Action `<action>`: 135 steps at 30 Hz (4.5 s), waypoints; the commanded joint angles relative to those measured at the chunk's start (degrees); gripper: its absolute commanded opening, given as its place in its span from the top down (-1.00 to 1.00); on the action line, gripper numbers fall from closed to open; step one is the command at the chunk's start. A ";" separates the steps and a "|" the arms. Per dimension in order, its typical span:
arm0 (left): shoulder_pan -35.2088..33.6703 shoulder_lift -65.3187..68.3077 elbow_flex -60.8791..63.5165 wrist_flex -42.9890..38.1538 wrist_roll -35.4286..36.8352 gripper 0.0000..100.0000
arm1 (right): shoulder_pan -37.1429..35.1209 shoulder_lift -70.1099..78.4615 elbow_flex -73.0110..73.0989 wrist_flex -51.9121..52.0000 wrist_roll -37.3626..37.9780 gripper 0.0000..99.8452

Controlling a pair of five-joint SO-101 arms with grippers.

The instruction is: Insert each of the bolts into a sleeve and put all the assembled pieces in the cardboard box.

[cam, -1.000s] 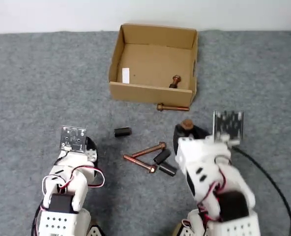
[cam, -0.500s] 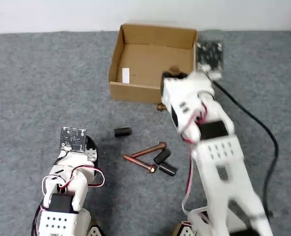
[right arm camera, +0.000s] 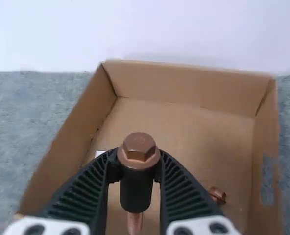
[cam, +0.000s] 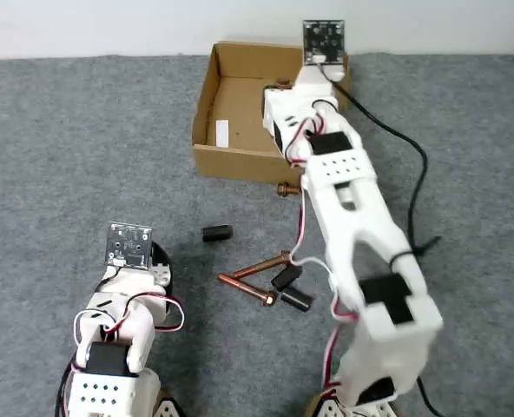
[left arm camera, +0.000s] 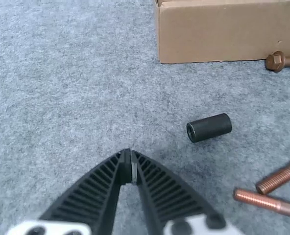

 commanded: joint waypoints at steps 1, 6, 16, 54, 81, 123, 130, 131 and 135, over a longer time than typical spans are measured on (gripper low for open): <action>-0.18 0.26 -0.13 0.26 -0.62 0.99 | 0.66 5.67 -9.14 0.13 0.79 0.98; -0.18 0.26 -0.13 0.18 -0.44 0.99 | 1.27 15.60 -15.82 4.79 5.19 0.98; -0.18 0.26 -0.13 0.00 -0.44 0.99 | 1.19 25.27 -29.89 22.55 4.92 0.73; -13.01 0.00 -0.13 -1.76 -0.44 0.99 | -15.78 22.55 -56.18 77.67 33.58 0.86; -13.01 -0.09 -0.13 -1.76 -0.44 0.99 | -24.13 30.46 -38.07 64.66 38.51 0.53; -10.46 0.26 -0.13 -2.20 -0.62 0.99 | -16.13 -5.32 -28.04 77.67 11.96 0.98; -10.37 0.26 -0.13 -2.20 -0.62 0.99 | -8.04 -21.32 -8.53 77.49 -0.18 0.98; -10.37 0.26 -0.13 -2.20 -0.62 0.99 | -6.46 -23.43 -6.15 77.49 -1.58 0.98; -10.37 0.26 -0.13 -2.20 -0.62 0.99 | -1.80 -33.19 2.37 77.41 -4.48 0.98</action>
